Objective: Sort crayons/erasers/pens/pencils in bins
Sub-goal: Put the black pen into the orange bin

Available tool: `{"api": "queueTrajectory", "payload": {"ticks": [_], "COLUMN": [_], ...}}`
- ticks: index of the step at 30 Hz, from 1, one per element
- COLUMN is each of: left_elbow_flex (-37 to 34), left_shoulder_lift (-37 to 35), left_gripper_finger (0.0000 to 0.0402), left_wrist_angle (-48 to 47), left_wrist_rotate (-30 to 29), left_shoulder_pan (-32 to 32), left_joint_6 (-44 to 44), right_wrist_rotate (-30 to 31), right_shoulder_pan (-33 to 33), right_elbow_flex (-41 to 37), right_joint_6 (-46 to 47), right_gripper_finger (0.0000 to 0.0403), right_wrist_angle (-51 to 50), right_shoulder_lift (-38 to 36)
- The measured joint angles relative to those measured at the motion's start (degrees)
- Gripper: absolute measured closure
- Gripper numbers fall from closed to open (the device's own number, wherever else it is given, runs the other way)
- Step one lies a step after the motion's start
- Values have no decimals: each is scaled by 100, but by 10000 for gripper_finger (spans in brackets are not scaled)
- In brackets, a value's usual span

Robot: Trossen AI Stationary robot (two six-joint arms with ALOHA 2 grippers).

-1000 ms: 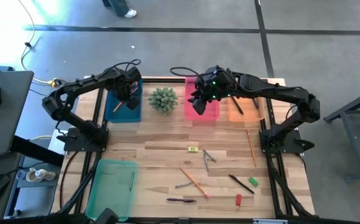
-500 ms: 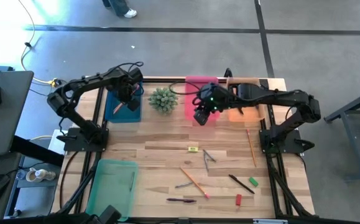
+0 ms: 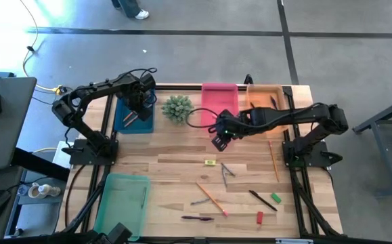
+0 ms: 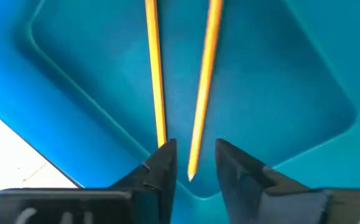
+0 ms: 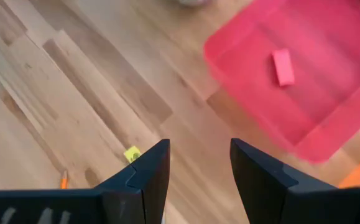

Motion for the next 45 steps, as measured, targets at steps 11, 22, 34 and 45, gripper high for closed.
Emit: {"api": "queueTrajectory", "payload": {"ticks": [11,22,34,45], "left_elbow_flex": [194,1298,1598,1596], "left_shoulder_lift": [0,-36,-786,-1043], "left_gripper_finger": [244,243,243,243], "left_wrist_angle": [-168,-729,-617,-200], "left_wrist_rotate": [-6,177,915,921], "left_shoulder_pan": [-2,-9,-650,-2179], "left_joint_6": [343,375,-80,-962], "right_wrist_rotate": [-87,-117,-837,-1567], "right_shoulder_pan": [441,824,1461,2285], "right_elbow_flex": [-321,-765,-1527,-2190], "right_joint_6": [839,1381,2095,2561], "right_gripper_finger": [242,242,242,242], "right_wrist_angle": [12,20,16,128], "right_shoulder_lift": [-2,-7,-9,-9]}}
